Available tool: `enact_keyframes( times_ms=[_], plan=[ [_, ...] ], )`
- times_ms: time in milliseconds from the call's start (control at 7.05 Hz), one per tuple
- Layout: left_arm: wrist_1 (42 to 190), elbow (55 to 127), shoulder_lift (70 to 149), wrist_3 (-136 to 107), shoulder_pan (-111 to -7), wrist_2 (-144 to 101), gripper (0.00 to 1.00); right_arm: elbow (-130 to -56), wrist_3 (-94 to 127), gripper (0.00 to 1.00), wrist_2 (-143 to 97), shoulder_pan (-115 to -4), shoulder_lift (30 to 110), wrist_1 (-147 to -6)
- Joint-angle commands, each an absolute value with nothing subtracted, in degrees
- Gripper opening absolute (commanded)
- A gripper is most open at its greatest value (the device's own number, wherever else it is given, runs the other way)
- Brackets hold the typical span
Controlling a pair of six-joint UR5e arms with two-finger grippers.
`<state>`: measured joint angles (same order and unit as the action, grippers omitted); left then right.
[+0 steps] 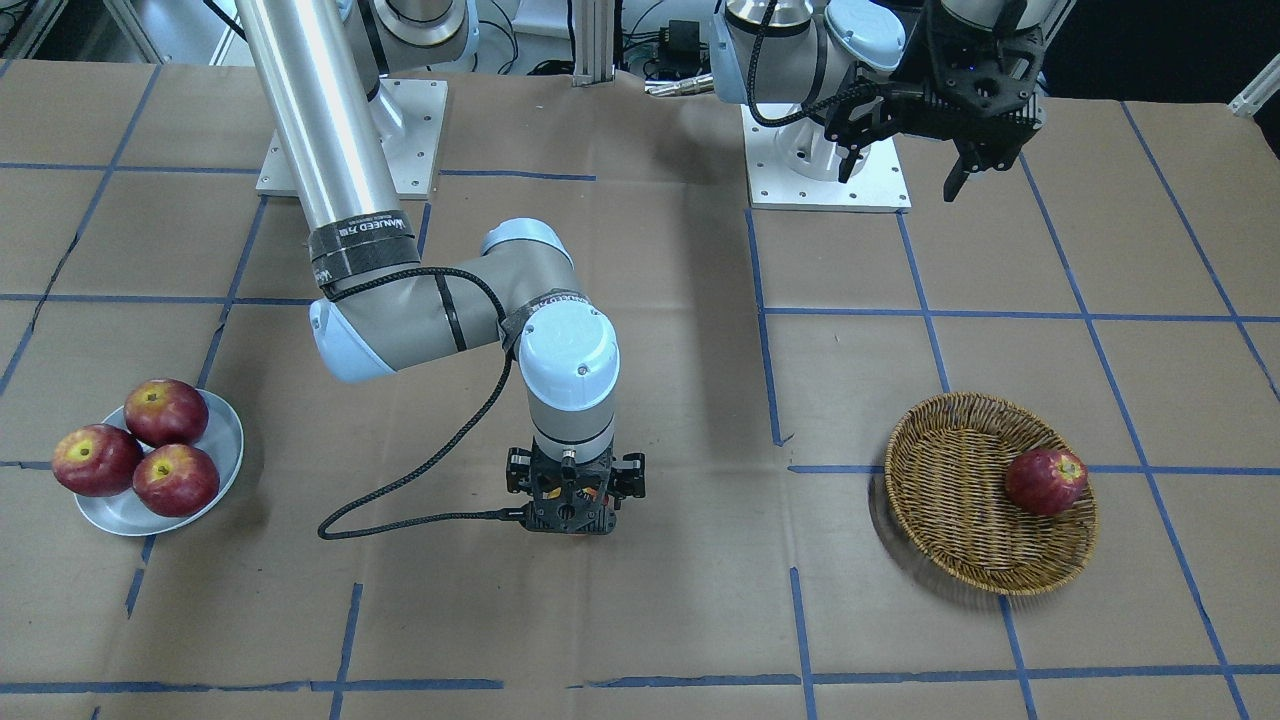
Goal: Transfer apple from basket to plate
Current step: 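Lower the right gripper and grasp the yellow-red apple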
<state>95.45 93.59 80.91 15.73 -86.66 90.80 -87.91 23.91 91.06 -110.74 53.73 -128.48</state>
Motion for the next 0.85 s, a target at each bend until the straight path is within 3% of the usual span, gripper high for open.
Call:
enact_keyframes(
  times_ms=[0, 142, 709],
  plan=[
    [95.4, 93.5, 80.9, 15.7, -86.7, 90.8, 0.99, -87.4, 23.7, 0.53, 91.1, -110.7, 53.6, -128.5],
    [95.4, 93.5, 80.9, 15.7, -86.7, 90.8, 0.99, -87.2, 23.8, 0.40, 91.1, -110.7, 54.0, -128.5],
    [94.9, 93.5, 81.0, 15.7, -86.6, 90.7, 0.99, -81.5, 17.2, 0.39, 91.0, -104.2, 64.6, -111.2]
  ],
)
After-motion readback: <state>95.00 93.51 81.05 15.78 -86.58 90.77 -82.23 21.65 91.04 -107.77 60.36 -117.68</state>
